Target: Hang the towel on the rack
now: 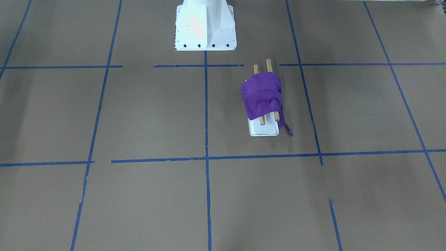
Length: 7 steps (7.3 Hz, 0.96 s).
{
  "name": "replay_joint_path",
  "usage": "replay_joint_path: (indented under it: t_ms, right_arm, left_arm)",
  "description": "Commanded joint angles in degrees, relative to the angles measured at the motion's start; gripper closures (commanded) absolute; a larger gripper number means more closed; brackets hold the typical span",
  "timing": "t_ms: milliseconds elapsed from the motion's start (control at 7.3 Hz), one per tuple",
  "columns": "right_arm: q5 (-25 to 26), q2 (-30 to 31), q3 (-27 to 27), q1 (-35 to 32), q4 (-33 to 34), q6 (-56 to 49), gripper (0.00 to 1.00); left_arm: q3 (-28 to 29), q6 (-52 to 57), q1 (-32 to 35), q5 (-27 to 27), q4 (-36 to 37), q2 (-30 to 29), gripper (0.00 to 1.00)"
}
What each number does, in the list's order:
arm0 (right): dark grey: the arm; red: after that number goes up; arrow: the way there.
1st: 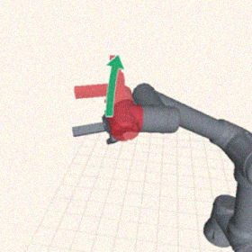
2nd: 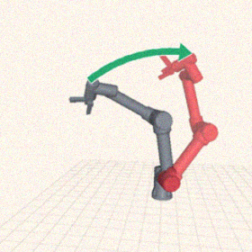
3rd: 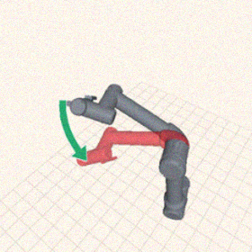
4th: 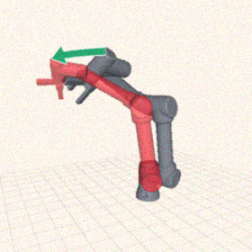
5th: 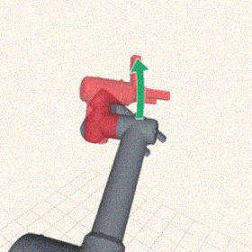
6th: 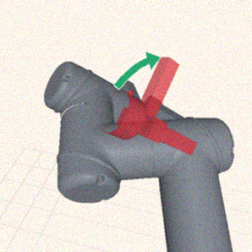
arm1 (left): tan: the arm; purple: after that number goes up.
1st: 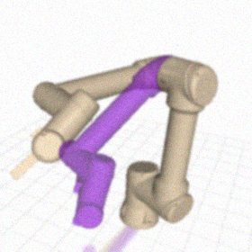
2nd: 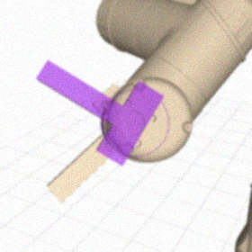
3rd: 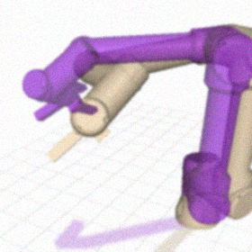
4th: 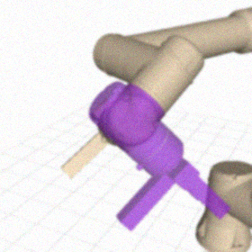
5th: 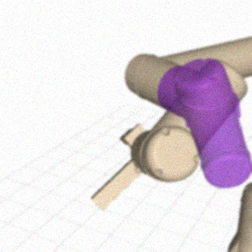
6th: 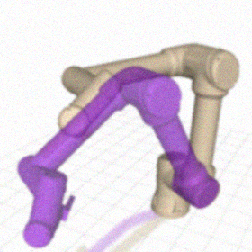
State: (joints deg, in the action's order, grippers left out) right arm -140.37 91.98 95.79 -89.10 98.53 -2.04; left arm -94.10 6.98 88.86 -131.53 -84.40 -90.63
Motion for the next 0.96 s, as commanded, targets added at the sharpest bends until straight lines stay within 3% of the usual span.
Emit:
replay_joint_path:
  t_ms: [0,822]
  right_arm:
    - [0.01,0.83,-0.51,-0.37,-0.62,-1.47,0.00]
    - [0.36,0.39,-1.66,-2.48,-1.58,-2.09,0.00]
  left_arm:
    - [0.14,-0.13,-0.09,-0.05,0.55,-0.34,0.00]
    - [-0.03,-0.21,0.08,-0.05,0.64,-1.66,0.00]
